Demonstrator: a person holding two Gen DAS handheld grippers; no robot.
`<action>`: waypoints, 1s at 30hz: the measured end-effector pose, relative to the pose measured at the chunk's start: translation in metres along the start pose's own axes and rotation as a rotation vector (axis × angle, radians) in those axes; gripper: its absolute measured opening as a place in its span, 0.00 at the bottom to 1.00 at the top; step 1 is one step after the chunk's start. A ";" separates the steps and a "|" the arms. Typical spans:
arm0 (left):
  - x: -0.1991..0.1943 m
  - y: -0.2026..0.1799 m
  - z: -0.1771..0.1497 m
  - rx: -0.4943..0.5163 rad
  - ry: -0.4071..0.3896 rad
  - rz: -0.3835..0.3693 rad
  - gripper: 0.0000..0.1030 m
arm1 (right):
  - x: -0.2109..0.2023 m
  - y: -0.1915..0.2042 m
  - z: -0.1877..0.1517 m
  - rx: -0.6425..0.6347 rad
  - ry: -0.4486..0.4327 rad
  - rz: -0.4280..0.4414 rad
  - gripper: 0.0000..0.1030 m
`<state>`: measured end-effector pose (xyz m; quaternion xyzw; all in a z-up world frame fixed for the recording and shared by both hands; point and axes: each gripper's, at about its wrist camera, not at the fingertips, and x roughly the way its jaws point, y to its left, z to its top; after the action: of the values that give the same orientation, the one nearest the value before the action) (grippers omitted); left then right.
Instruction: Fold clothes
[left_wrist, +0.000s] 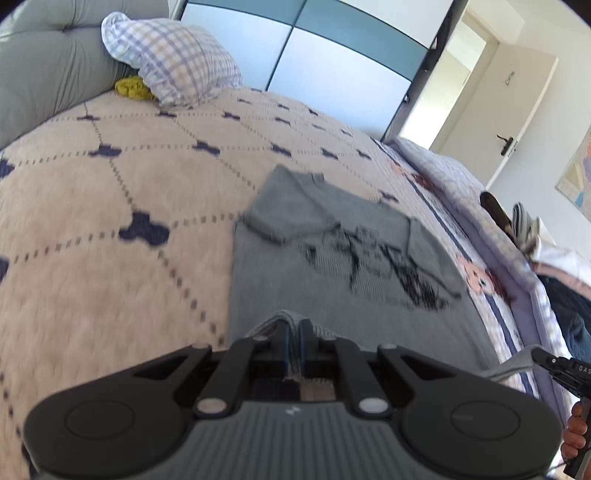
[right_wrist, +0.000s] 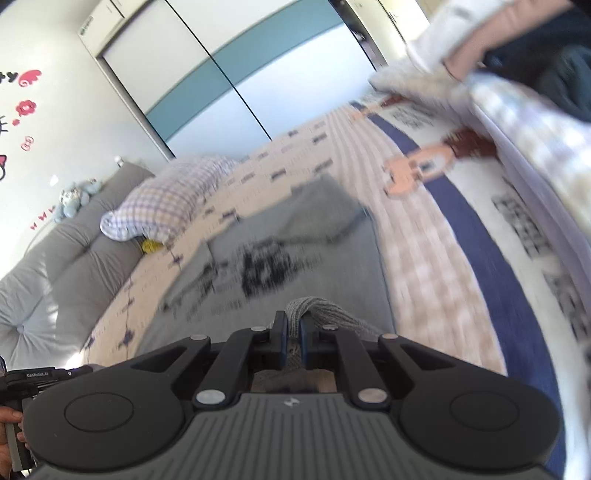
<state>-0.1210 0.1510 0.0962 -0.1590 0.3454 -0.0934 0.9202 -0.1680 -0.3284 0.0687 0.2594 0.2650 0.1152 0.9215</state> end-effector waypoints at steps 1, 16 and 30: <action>0.010 -0.001 0.012 0.004 -0.007 0.005 0.05 | 0.010 -0.001 0.011 -0.002 -0.011 0.009 0.08; 0.233 0.002 0.184 0.038 -0.061 0.151 0.05 | 0.242 -0.017 0.169 -0.091 -0.012 -0.055 0.08; 0.332 0.010 0.235 -0.029 -0.034 0.225 0.02 | 0.355 -0.036 0.209 -0.044 0.052 -0.221 0.07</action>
<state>0.2830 0.1207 0.0591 -0.1341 0.3468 0.0181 0.9281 0.2449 -0.3216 0.0487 0.2051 0.3133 0.0254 0.9269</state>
